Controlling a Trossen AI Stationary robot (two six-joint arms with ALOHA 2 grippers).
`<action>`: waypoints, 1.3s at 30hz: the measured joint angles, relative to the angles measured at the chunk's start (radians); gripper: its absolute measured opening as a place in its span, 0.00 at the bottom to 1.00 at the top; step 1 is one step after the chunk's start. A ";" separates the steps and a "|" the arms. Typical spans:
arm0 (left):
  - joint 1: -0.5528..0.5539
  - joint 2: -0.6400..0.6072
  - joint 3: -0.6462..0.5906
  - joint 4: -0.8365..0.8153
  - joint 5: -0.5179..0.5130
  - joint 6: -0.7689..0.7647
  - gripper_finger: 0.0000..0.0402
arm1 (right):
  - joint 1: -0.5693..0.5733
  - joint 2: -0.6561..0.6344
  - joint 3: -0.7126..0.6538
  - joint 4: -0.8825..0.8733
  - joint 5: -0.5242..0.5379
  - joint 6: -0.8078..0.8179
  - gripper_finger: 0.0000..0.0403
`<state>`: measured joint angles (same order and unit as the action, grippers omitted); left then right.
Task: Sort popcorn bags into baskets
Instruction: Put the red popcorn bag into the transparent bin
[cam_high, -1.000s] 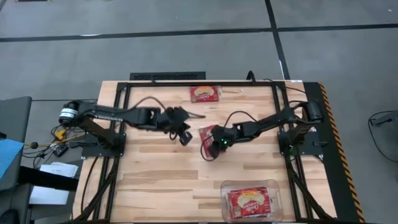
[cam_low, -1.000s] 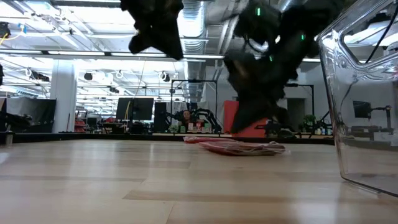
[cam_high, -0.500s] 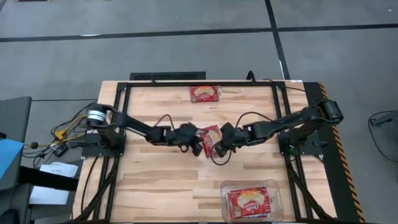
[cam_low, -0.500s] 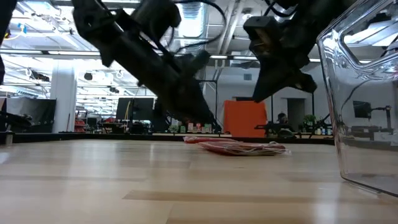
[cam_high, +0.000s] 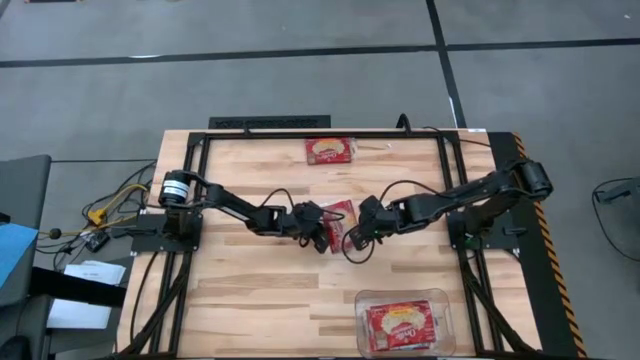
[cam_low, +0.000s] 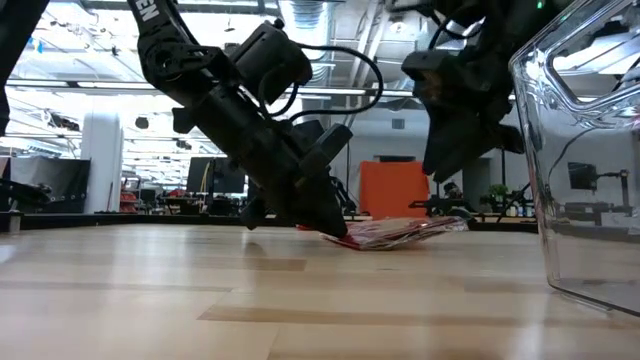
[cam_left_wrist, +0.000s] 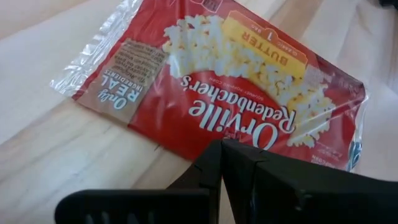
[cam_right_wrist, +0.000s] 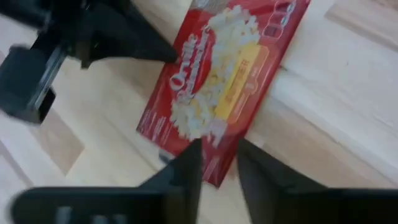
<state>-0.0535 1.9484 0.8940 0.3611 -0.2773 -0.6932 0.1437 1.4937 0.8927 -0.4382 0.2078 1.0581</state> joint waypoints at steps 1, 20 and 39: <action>-0.001 0.000 0.000 -0.013 0.000 -0.001 0.00 | -0.007 0.000 -0.013 0.022 0.000 0.001 0.35; -0.004 0.000 -0.002 -0.056 -0.018 0.015 0.00 | -0.177 0.000 -0.214 0.424 -0.112 -0.066 0.73; -0.004 0.002 -0.002 -0.064 -0.030 0.009 0.00 | -0.191 0.164 -0.205 0.614 -0.286 -0.090 0.53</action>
<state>-0.0578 1.9499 0.8921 0.2969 -0.3077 -0.6838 -0.0475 1.6577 0.6880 0.1754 -0.0787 0.9684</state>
